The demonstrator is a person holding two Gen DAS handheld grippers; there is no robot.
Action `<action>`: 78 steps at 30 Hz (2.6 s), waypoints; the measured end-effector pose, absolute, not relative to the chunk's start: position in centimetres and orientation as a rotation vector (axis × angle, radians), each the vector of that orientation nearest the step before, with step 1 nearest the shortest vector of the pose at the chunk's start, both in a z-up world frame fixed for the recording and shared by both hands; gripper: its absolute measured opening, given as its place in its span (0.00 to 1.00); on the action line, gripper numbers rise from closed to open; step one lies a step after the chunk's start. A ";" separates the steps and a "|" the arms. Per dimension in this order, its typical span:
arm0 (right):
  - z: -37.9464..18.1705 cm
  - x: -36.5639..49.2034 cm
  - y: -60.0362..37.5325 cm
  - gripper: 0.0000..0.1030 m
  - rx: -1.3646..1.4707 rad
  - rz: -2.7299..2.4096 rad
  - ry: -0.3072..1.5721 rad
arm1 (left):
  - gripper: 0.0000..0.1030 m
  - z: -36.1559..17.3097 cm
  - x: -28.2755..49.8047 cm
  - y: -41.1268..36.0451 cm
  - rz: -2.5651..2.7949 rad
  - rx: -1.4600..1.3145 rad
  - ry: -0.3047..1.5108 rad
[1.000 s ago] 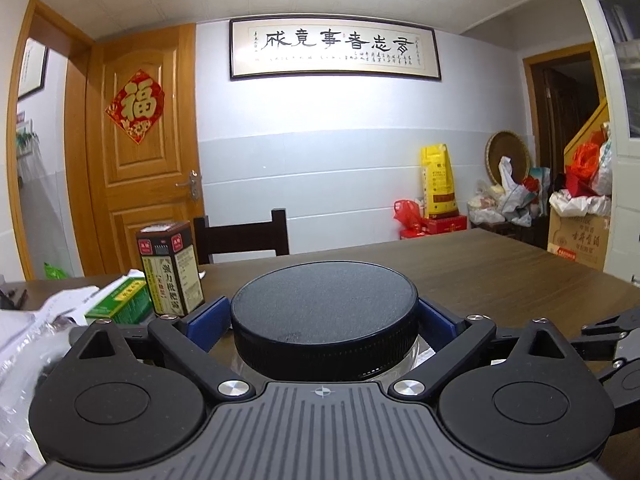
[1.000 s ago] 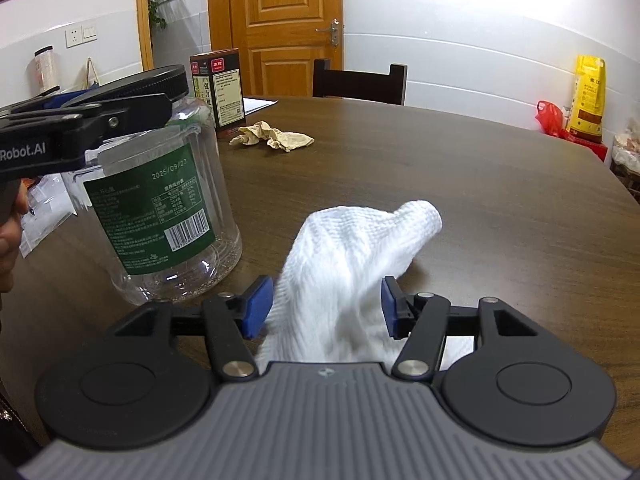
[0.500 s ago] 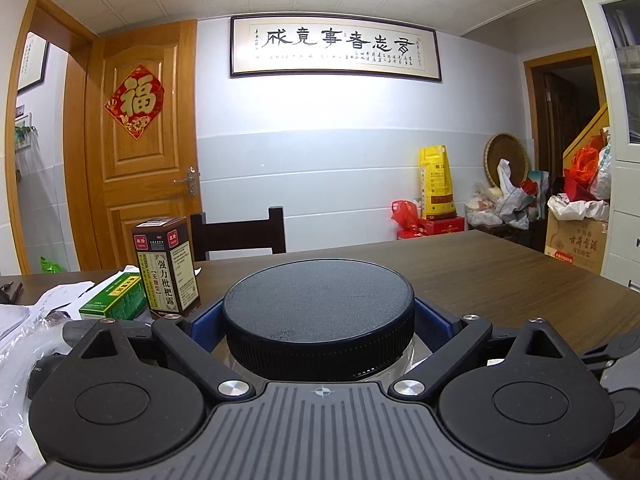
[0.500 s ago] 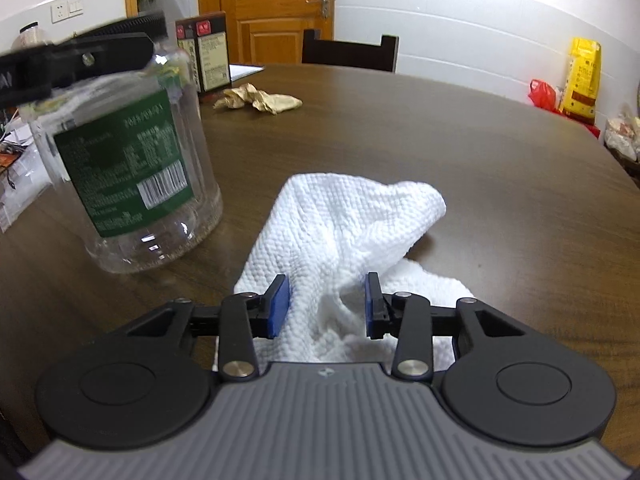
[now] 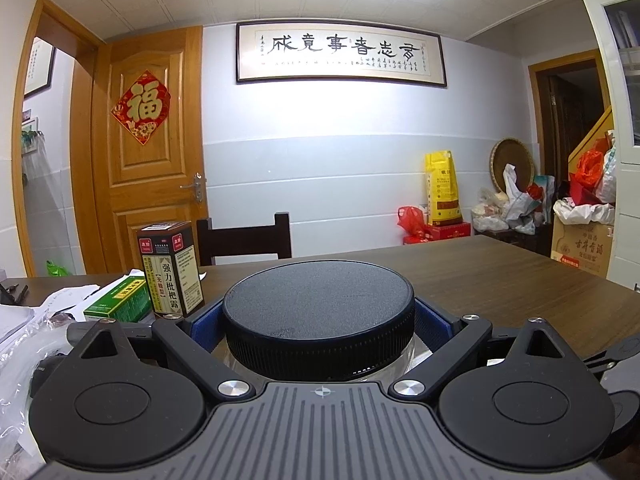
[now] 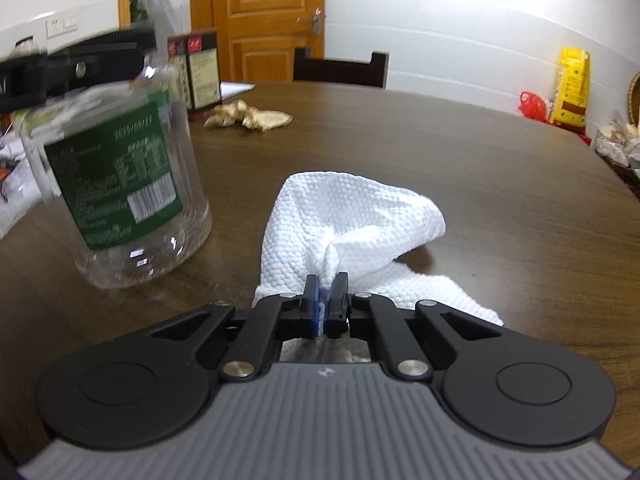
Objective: Clean container
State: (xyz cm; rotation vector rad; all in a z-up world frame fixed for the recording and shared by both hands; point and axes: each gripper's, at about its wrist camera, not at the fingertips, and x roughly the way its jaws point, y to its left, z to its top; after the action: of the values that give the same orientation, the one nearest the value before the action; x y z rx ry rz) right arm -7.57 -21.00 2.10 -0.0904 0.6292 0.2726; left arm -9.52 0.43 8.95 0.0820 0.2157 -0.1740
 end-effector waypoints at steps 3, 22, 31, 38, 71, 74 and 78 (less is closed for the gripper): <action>2.5 -7.7 -21.2 0.06 -0.071 0.236 0.580 | 0.93 8.8 -9.5 0.2 -0.167 0.096 0.191; 3.1 -5.0 -21.9 0.06 -0.039 0.081 0.421 | 0.92 8.7 -5.2 -1.0 -0.092 0.084 0.143; 3.5 -2.1 -22.1 0.06 -0.027 0.057 0.412 | 0.92 8.7 -2.0 -1.9 -0.091 0.071 0.141; 3.8 0.9 -21.8 0.06 -0.027 0.061 0.406 | 0.92 8.9 0.8 -2.7 -0.097 0.072 0.130; 3.4 12.0 -21.0 0.06 -0.050 0.026 0.404 | 0.92 8.8 12.7 -5.3 -0.076 0.040 0.156; 3.2 13.4 -20.9 0.06 -0.055 0.023 0.403 | 0.92 8.5 14.0 -5.4 -0.066 0.038 0.163; 3.2 15.2 -21.0 0.06 -0.049 0.021 0.405 | 0.92 8.2 15.4 -5.5 -0.060 0.040 0.166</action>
State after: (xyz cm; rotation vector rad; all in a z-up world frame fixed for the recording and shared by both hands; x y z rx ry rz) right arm 15.23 -21.04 3.23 -0.0493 0.4051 0.0209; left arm 15.35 -5.50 8.19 0.0400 0.1661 -0.0603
